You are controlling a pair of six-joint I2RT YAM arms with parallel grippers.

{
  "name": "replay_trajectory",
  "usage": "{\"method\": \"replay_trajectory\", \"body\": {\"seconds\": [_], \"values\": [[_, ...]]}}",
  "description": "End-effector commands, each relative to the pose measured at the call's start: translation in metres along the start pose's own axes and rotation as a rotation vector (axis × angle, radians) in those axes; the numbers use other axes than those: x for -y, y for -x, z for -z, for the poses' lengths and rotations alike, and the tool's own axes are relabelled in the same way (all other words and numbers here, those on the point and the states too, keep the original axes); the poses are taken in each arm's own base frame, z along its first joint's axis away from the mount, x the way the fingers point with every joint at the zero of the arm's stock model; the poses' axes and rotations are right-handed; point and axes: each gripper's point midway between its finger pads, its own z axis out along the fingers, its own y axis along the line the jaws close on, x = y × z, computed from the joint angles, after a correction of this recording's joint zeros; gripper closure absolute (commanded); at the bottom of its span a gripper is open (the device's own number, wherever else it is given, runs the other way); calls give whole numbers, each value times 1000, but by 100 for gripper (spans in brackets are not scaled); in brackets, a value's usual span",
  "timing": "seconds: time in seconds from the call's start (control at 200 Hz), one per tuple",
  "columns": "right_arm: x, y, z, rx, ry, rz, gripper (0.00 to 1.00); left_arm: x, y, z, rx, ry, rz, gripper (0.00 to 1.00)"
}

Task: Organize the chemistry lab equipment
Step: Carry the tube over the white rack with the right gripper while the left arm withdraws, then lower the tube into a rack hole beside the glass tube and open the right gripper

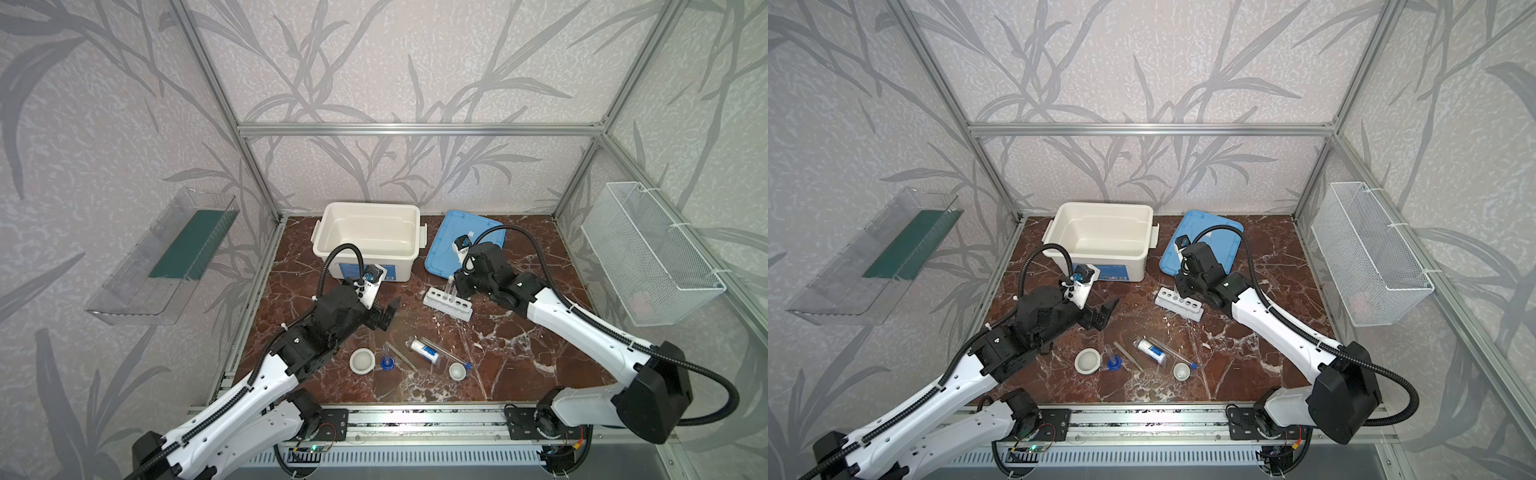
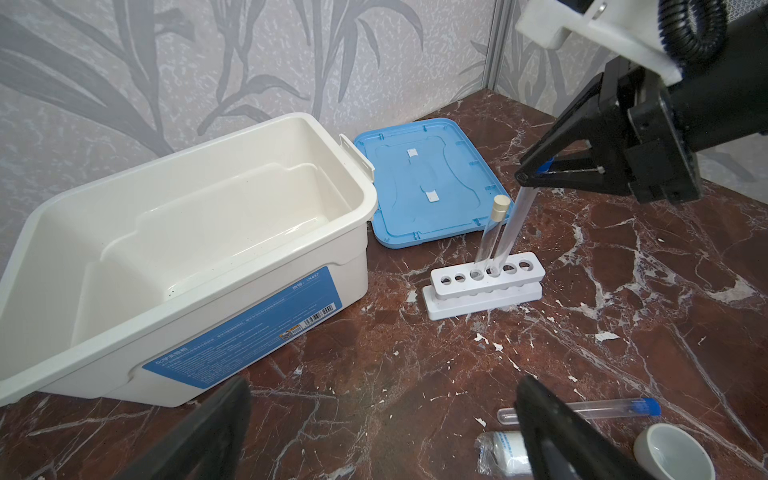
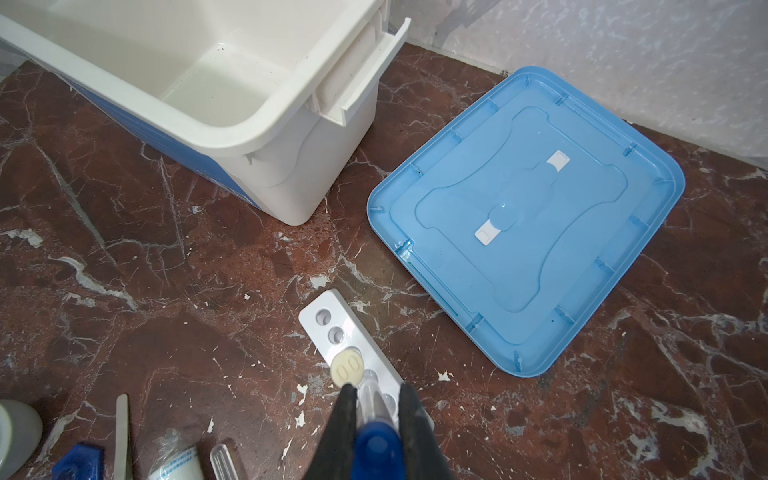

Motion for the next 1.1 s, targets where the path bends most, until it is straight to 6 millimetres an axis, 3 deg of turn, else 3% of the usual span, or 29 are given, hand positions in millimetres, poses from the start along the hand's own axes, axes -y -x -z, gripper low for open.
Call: {"method": "replay_trajectory", "body": {"seconds": [0.0, 1.095], "values": [[1, 2, -2, 18, -15, -2, 95, -2, -3, 1, -5, 7, 4, 0], [-4, -23, -23, -21, -9, -13, 94, -2, -1, 3, 5, 3, -13, 1]]}}
